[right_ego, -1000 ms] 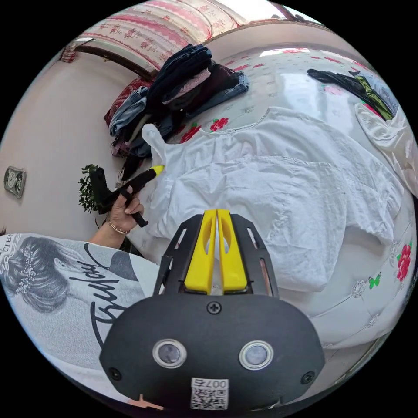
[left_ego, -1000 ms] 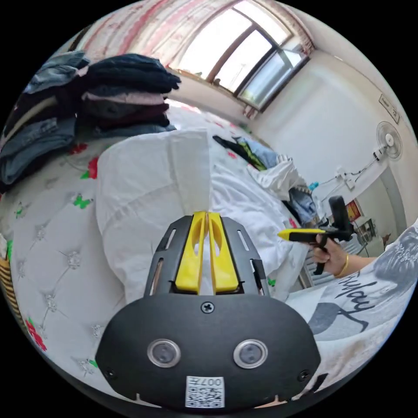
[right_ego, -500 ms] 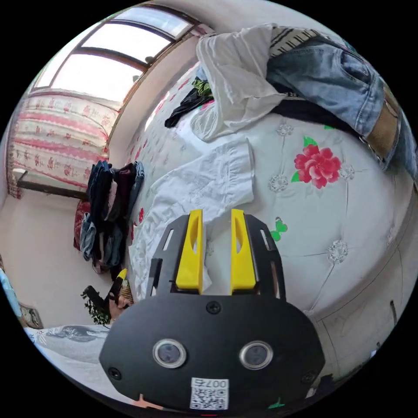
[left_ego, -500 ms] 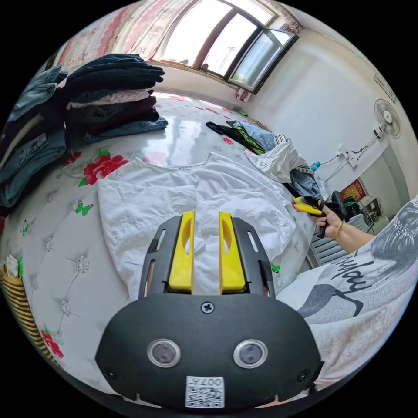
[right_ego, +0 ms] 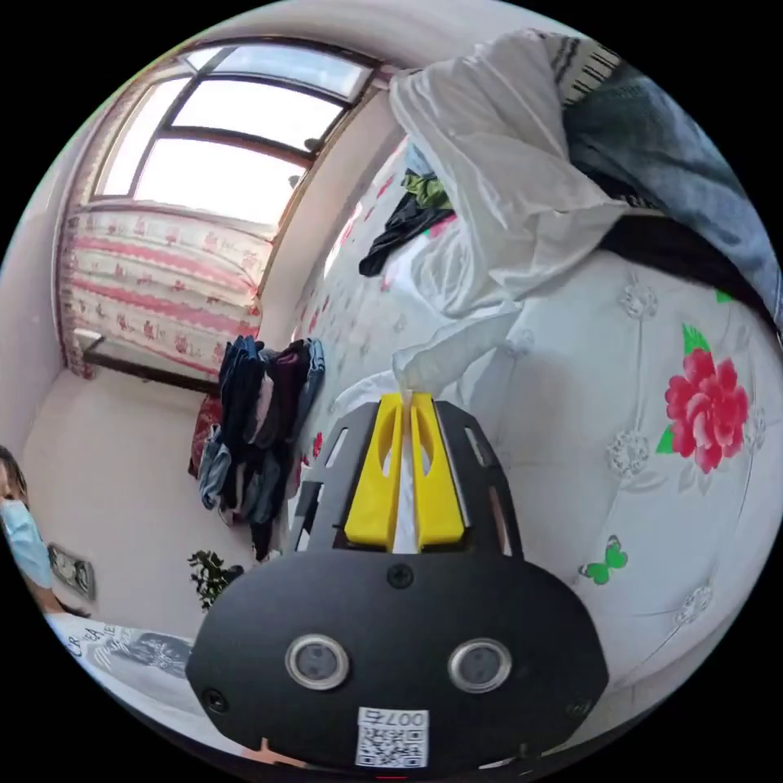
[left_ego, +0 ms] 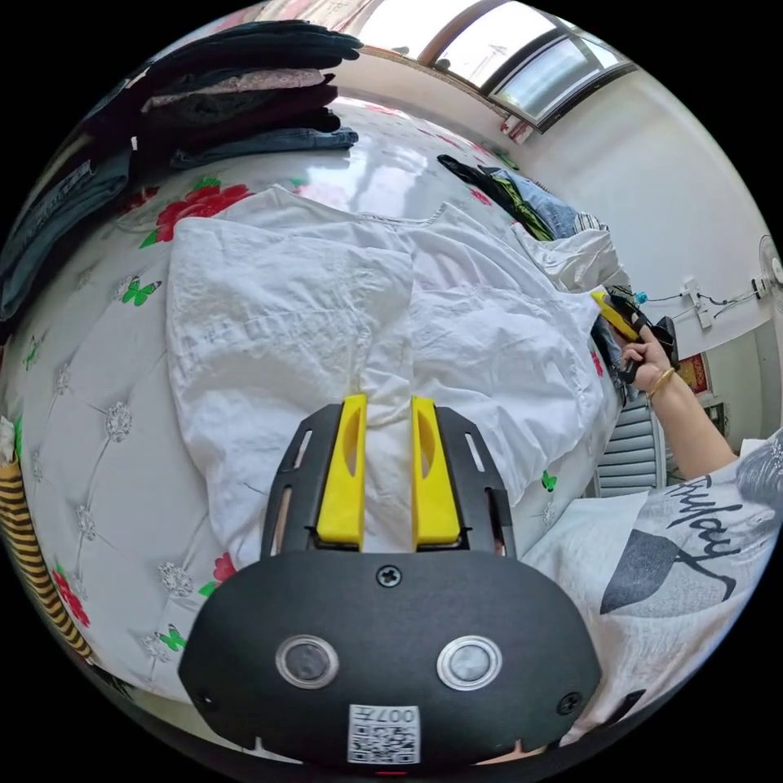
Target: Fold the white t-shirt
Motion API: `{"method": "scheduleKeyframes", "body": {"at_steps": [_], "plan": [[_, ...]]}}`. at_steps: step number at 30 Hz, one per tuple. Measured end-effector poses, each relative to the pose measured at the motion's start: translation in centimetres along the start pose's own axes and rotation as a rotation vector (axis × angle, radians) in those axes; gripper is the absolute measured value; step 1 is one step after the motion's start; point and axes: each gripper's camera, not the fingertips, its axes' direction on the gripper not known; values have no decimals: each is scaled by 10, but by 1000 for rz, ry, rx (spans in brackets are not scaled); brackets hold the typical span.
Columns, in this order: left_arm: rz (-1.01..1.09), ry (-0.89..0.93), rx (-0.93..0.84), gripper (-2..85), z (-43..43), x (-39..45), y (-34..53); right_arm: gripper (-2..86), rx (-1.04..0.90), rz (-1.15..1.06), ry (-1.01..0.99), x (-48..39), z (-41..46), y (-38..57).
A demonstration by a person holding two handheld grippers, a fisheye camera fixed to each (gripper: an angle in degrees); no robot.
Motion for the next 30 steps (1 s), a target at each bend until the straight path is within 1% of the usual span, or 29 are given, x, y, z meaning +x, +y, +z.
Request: {"method": "scheduleKeyframes", "body": {"at_steps": [1,2,4,5,7,8,9,10,11,13,14,15,17,19,21,23,25,27,30], "plan": [[6,-4,13,80,-3,1,0,2,-48,-181,27,-39,5,-1],[13,-5,39,75,-9,2,1,1,-76,-280,41,-60,9,1],[11,8,74,74,-18,2,2,0,-199,-650,98,-137,31,26],[9,16,87,74,-23,0,3,0,-230,-729,106,-152,38,35],[0,8,106,74,-31,-3,5,1,-368,-957,98,-192,75,77],[-4,0,128,74,-38,-5,7,2,-410,-989,95,-197,86,88],[-12,-5,147,73,-44,-9,10,3,-493,-1018,98,-200,112,108],[-20,-9,152,73,-46,-11,11,7,-579,-1022,109,-196,139,127],[-40,-16,158,74,-50,-17,14,8,-625,-1018,123,-191,154,136],[-68,-18,160,74,-53,-27,21,15,-812,-951,262,-164,208,166],[-86,-24,149,74,-54,-33,25,16,-767,-940,268,-164,206,166],[-99,-37,142,75,-56,-38,30,20,-697,-932,208,-168,194,163],[-109,-57,147,77,-63,-44,40,28,-723,-877,151,-175,182,152],[-128,-68,138,80,-69,-52,51,37,-642,-853,71,-183,142,137],[-162,-68,123,91,-80,-64,70,44,-575,-827,80,-180,106,128],[-186,-56,107,100,-88,-73,87,53,-549,-764,107,-165,74,122],[-217,-44,88,108,-94,-82,105,64,-558,-648,152,-135,39,124],[-250,-13,63,118,-95,-89,123,69,-568,-579,177,-114,19,133],[-242,17,32,119,-81,-87,130,69,-640,-535,207,-96,14,153]]}}
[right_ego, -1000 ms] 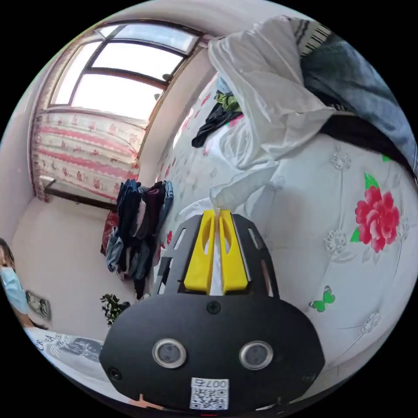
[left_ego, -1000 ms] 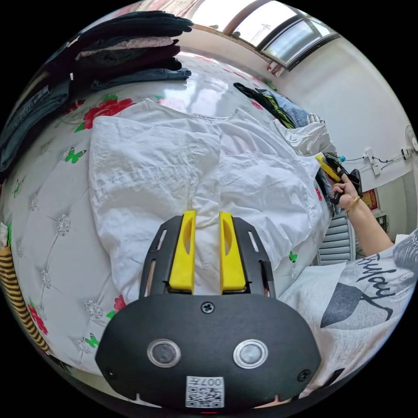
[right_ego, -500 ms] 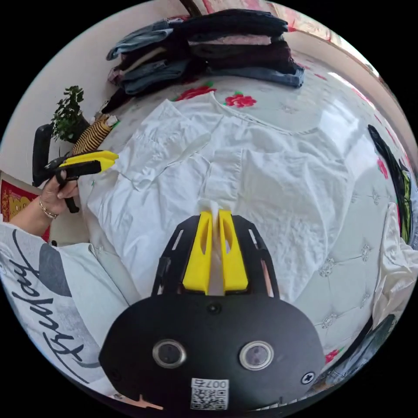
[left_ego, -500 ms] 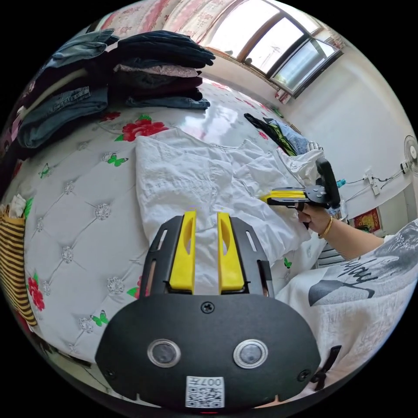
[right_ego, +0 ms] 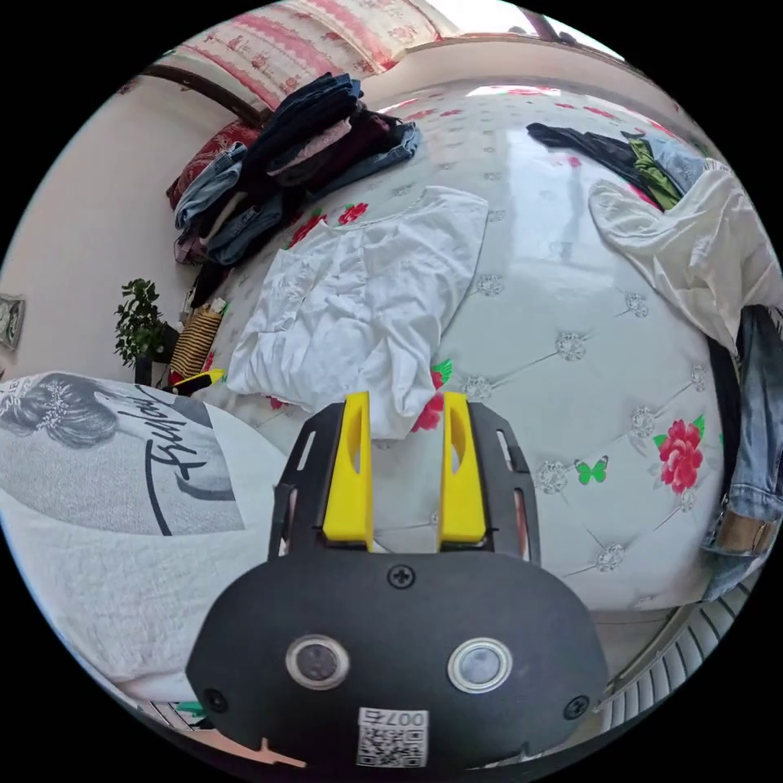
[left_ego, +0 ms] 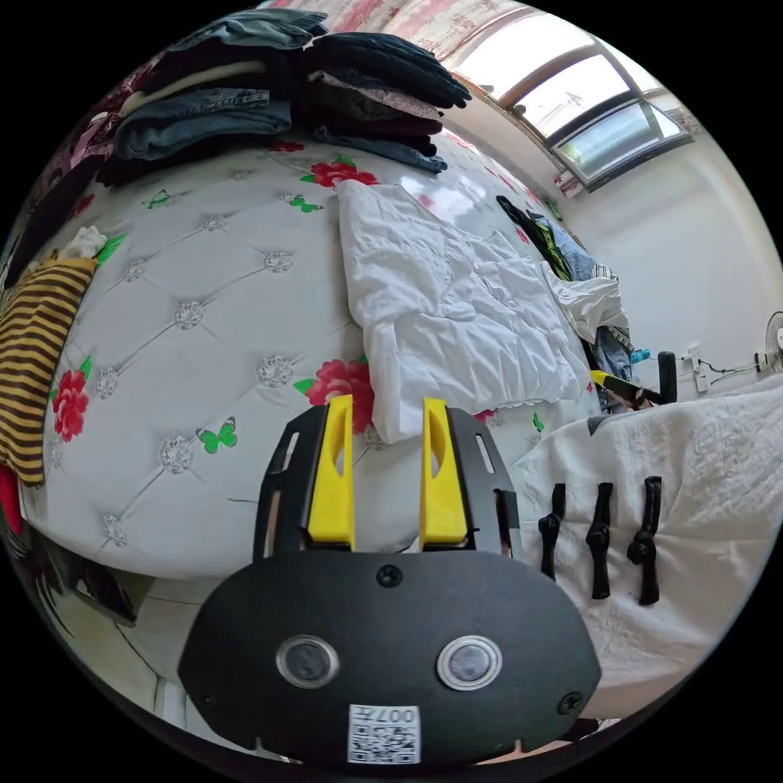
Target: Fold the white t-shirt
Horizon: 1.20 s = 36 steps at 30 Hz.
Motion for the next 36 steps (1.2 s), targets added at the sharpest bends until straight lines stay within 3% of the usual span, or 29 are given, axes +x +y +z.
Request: {"method": "scheduleKeyframes", "body": {"at_steps": [4,6,7,11,18,23,29,31,33,36], "plan": [[65,-15,-112,105,41,10,-12,35,-106,-5,-9,0,31,-8],[118,-142,-144,12,52,16,-19,15,-153,0,-41,2,36,-14],[139,-140,-159,8,52,18,-22,9,-161,-22,-58,2,33,-16],[173,24,-197,-7,25,8,-24,0,-141,-4,-125,16,2,-7],[-34,572,-98,-10,-54,-50,-37,-3,-64,145,-699,62,-63,8],[-83,662,51,-9,-68,-72,-97,-3,109,156,-894,78,-91,-36],[-181,515,255,9,-45,-80,-202,5,327,122,-754,69,-101,-133],[-205,412,300,31,-27,-79,-230,17,420,194,-589,69,-88,-172],[-264,253,251,70,1,-78,-256,26,439,265,-443,69,-75,-196],[-229,157,274,93,3,-62,-259,37,418,239,-258,54,-58,-220]]}}
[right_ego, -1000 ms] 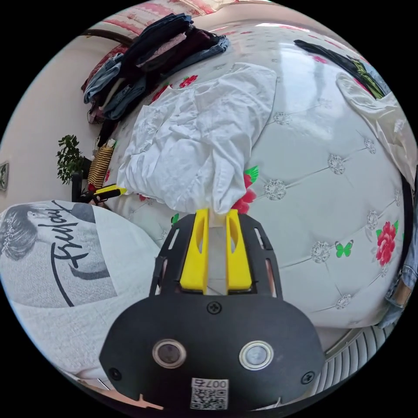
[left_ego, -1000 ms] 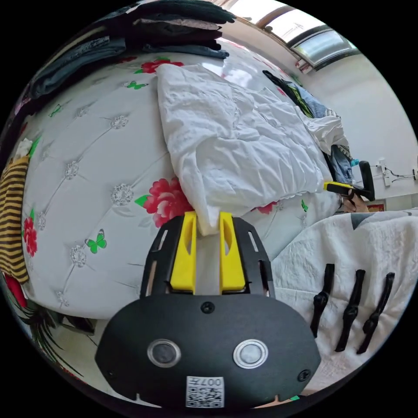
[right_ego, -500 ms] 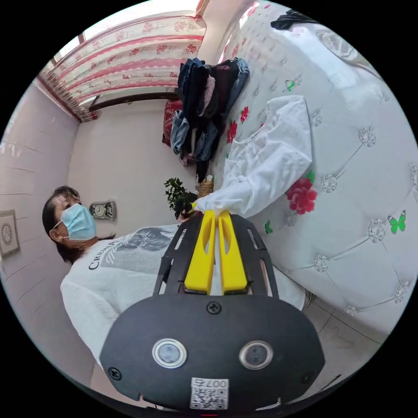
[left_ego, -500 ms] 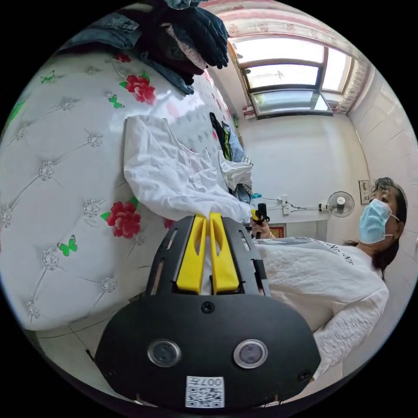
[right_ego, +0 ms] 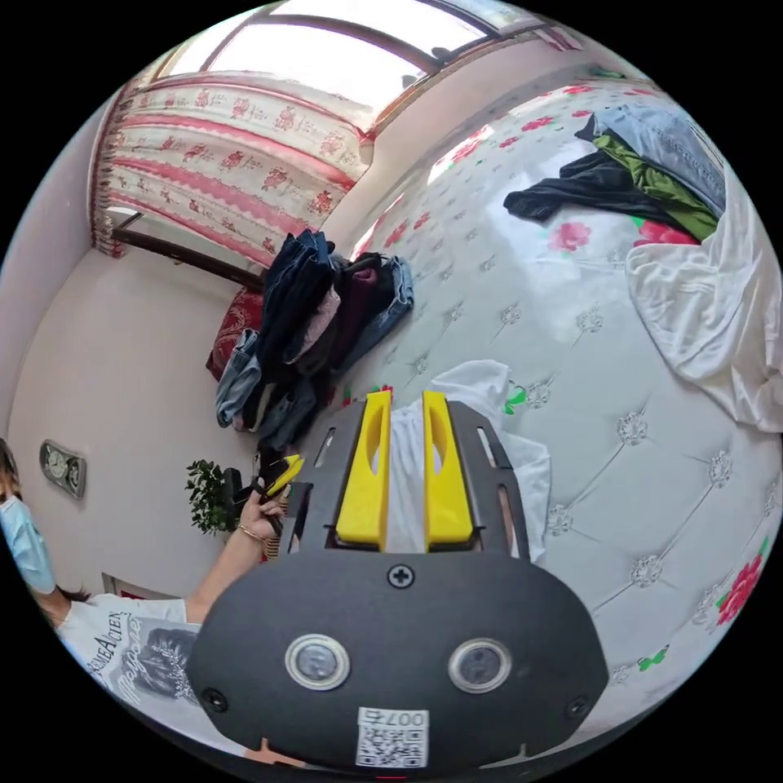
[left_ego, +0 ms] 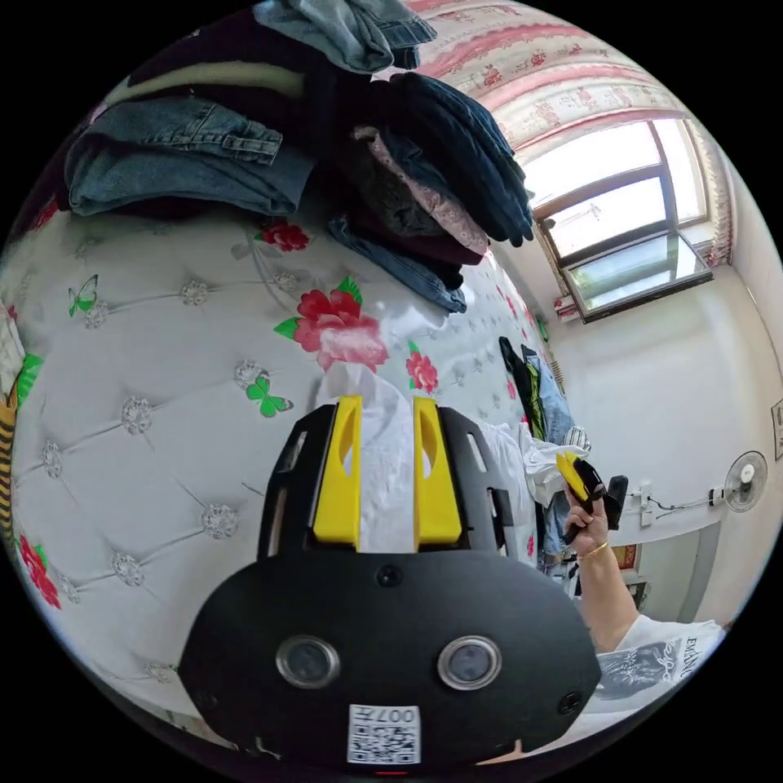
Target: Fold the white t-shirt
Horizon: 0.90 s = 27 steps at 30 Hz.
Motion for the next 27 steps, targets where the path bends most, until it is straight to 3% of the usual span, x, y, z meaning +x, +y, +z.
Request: {"method": "scheduleKeyframes", "body": {"at_steps": [4,8,10,13,16,20,24,27], "plan": [[132,-115,10,107,-5,23,37,51,-104,-144,203,-9,26,17],[200,-266,-114,97,17,23,81,40,-249,-190,321,8,48,36],[216,-294,-208,51,36,17,89,20,-402,-207,322,22,68,41],[315,-309,-309,2,54,8,89,10,-447,-264,332,30,67,28],[378,-264,-371,1,58,12,76,15,-453,-295,317,34,63,14],[336,-310,-311,42,45,25,80,47,-376,-220,340,33,54,13],[291,-297,-163,69,6,52,112,90,-155,68,197,56,10,40],[333,-206,-127,76,8,91,132,95,-121,242,81,80,8,71]]}}
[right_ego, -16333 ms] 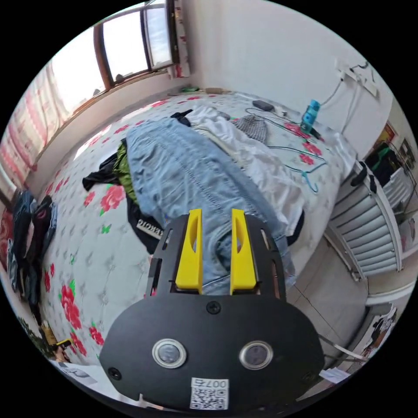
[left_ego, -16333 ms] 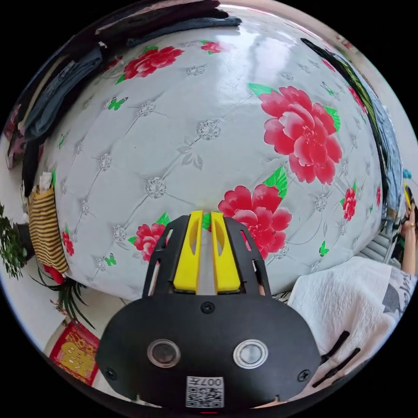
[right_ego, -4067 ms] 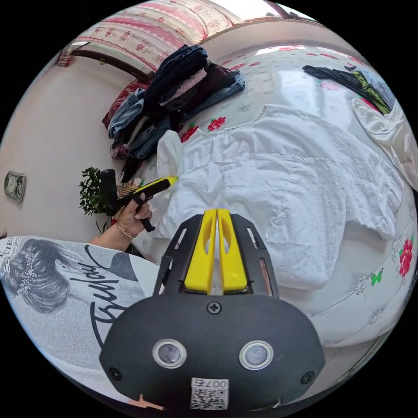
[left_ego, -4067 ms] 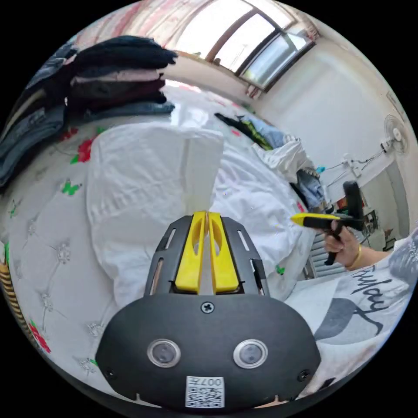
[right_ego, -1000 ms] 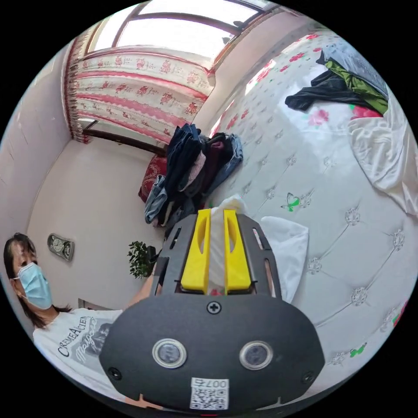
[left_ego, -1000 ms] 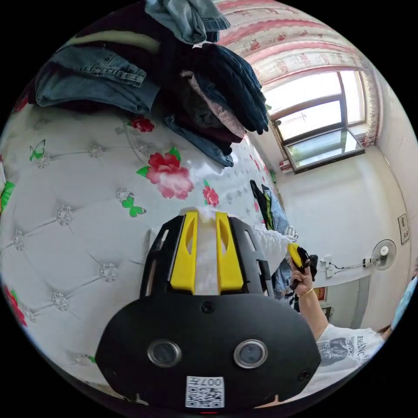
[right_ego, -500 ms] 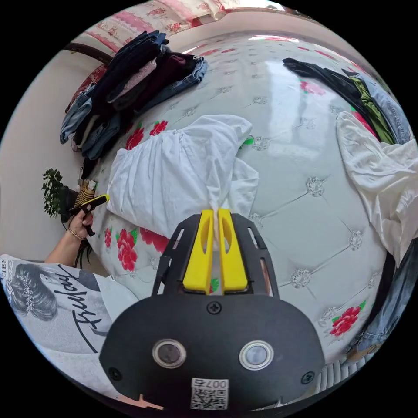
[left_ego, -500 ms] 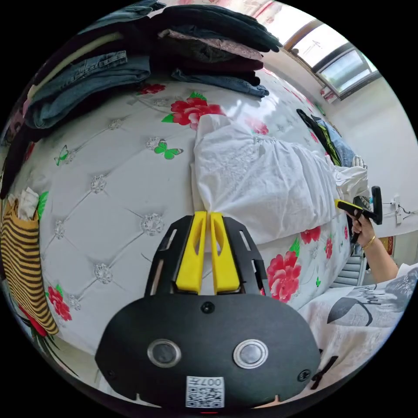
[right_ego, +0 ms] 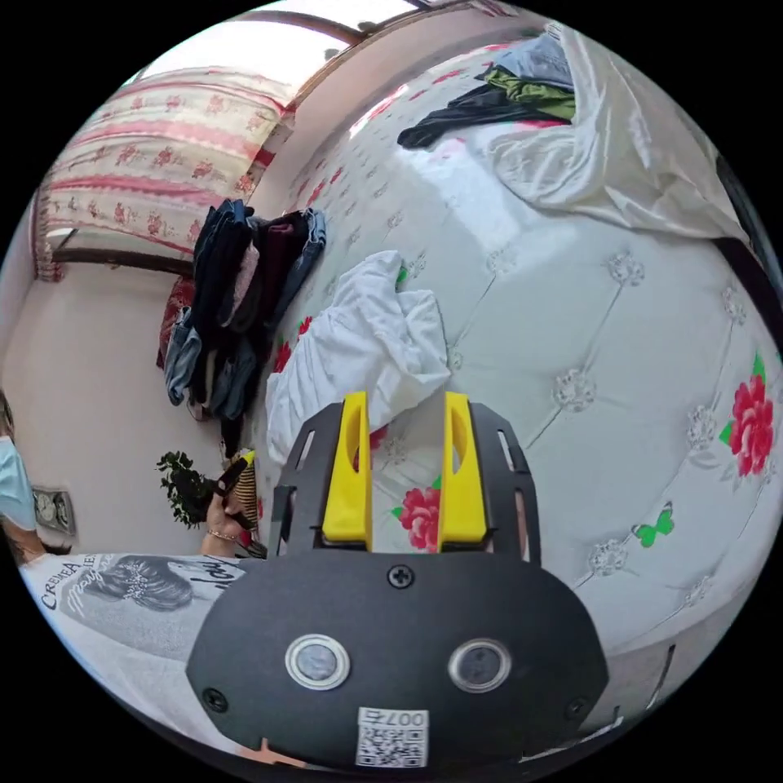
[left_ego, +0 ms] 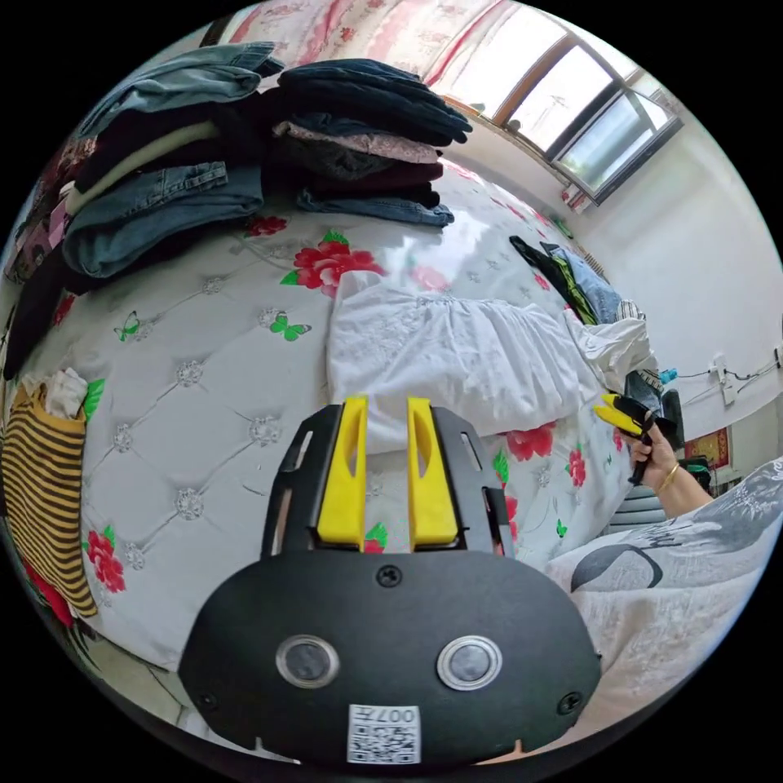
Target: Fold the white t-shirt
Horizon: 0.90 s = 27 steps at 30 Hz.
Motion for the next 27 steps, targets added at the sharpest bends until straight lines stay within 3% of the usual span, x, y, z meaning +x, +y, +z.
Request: {"method": "scheduleKeyframes", "body": {"at_steps": [7,11,17,22,27], "plan": [[159,156,-27,76,65,86,-22,75,66,159,-175,19,42,-13],[212,4,-167,52,126,103,-23,40,100,94,-114,-11,40,-33],[187,52,-143,55,109,96,-19,9,70,-464,-64,-160,38,-49],[106,140,-108,57,69,70,2,17,-160,-1073,24,-303,120,-4],[-100,214,-55,65,14,-12,67,38,-484,-1242,28,-328,244,43]]}}
